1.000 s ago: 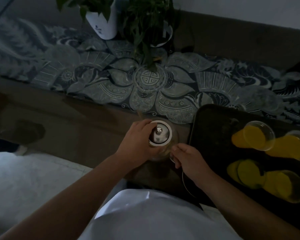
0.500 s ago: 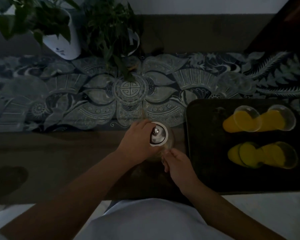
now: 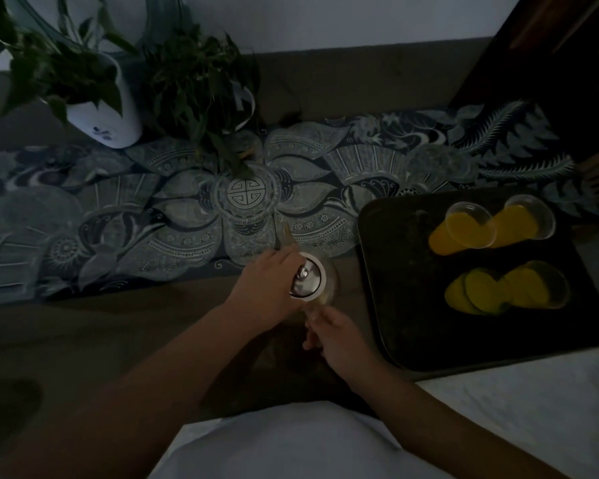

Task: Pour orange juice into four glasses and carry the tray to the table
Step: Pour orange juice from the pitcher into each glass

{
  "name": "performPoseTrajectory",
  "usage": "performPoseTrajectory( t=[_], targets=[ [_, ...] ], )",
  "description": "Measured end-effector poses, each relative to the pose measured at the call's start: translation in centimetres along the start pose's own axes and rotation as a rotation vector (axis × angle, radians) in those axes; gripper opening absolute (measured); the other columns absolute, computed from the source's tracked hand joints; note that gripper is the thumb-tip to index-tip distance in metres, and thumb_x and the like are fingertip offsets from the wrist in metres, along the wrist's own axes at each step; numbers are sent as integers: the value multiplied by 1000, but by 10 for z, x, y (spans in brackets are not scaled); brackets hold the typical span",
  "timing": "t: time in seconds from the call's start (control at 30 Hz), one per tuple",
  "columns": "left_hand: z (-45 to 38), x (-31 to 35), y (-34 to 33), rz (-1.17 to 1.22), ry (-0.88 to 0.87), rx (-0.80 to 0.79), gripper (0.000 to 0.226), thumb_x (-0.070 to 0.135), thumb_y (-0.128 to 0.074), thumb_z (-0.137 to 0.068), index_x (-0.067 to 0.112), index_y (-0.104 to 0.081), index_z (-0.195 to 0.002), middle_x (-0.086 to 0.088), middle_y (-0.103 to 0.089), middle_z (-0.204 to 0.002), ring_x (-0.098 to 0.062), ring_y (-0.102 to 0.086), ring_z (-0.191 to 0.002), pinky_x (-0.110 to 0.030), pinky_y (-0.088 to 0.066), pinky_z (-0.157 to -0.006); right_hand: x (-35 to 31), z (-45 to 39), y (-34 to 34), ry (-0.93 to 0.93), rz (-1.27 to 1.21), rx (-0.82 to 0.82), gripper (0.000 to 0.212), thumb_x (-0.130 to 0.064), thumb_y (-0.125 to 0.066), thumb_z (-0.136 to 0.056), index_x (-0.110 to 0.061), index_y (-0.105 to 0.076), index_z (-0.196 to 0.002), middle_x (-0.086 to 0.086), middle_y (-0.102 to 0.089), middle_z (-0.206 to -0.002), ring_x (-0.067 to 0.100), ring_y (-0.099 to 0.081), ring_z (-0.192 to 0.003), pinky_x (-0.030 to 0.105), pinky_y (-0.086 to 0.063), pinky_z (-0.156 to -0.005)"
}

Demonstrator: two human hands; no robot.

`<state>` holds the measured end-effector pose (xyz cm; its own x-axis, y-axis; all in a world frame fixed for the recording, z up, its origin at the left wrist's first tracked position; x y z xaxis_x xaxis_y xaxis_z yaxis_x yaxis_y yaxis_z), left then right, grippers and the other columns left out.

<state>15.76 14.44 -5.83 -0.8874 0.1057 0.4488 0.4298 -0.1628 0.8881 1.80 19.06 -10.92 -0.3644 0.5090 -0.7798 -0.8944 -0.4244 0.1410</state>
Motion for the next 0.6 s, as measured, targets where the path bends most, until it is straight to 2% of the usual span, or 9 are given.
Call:
performPoseTrajectory(
  t=[0.13, 0.2, 0.27, 0.37, 0.43, 0.5, 0.57, 0.6],
  targets=[
    [0, -1, -1, -1, 16, -1, 71, 46, -81, -66, 17, -54, -124, -5, -52, -140, -28, -47, -122, -43, -42, -95, 0, -1, 5, 75, 70, 19, 35, -32, -48, -98, -7, -61, -77, -1, -61, -62, 17, -55, -63, 40, -45, -66],
    [2, -1, -1, 15, 24, -1, 72, 45, -81, -66, 16, -53, -126, -5, -53, -137, -29, -48, -122, -46, -44, -96, 0, 0, 6, 100, 110, 22, 36, -36, -47, -97, -10, -60, -75, -2, -59, -63, 20, -58, -67, 48, -49, -74],
    [4, 0, -3, 43, 24, -3, 73, 42, -81, -68, 13, -52, -128, -8, -52, -138, -32, -48, -122, -48, -43, -97, -2, 1, 6, 132, 208, 21, 37, -46, -43, -95, -20, -56, -72, -4, -58, -66, 18, -58, -69, 48, -49, -76],
    [11, -1, -6, 86, 49, 15, 80, 41, -81, -72, 10, -47, -137, -14, -38, -151, -35, -43, -130, -47, -40, -103, -5, 5, 11, 193, 416, 55, 39, -59, -33, -89, -30, -49, -68, -6, -57, -68, 17, -60, -73, 41, -48, -72],
    [18, 0, -7, 103, 65, 46, 90, 49, -80, -71, 9, -41, -142, -14, -32, -155, -34, -38, -135, -47, -39, -106, -7, 8, 13, 249, 489, 56, 34, -55, -32, -92, -33, -49, -73, -9, -59, -74, 15, -61, -77, 38, -48, -71],
    [27, 2, -9, 106, 72, 65, 97, 59, -76, -70, 10, -38, -144, -14, -26, -157, -32, -31, -141, -47, -37, -108, -10, 12, 11, 318, 536, 27, 21, -42, -38, -96, -37, -51, -81, -11, -59, -82, 9, -59, -80, 33, -45, -71],
    [35, 5, -12, 97, 77, 60, 99, 65, -71, -71, 14, -33, -146, -11, -19, -161, -29, -24, -146, -46, -35, -111, -10, 20, 14, 364, 602, 25, 11, -32, -45, -94, -34, -55, -98, -9, -61, -98, 8, -58, -92, 30, -46, -79],
    [39, 7, -13, 95, 78, 54, 100, 67, -70, -71, 15, -31, -147, -10, -15, -162, -28, -21, -147, -46, -34, -112, -7, 24, 17, 376, 645, 37, 23, -27, -48, -90, -29, -54, -112, -4, -61, -110, 12, -56, -102, 31, -46, -88]
  ],
)
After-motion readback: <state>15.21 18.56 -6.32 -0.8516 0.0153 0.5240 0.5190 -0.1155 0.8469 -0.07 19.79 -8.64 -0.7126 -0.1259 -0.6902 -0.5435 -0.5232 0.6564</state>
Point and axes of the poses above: each hand's wrist, its own z-axis away from the middle knuckle, its own y-axis out of the back of the hand, x = y × z, the point moved 6 cm from there along -z, towards the middle knuckle
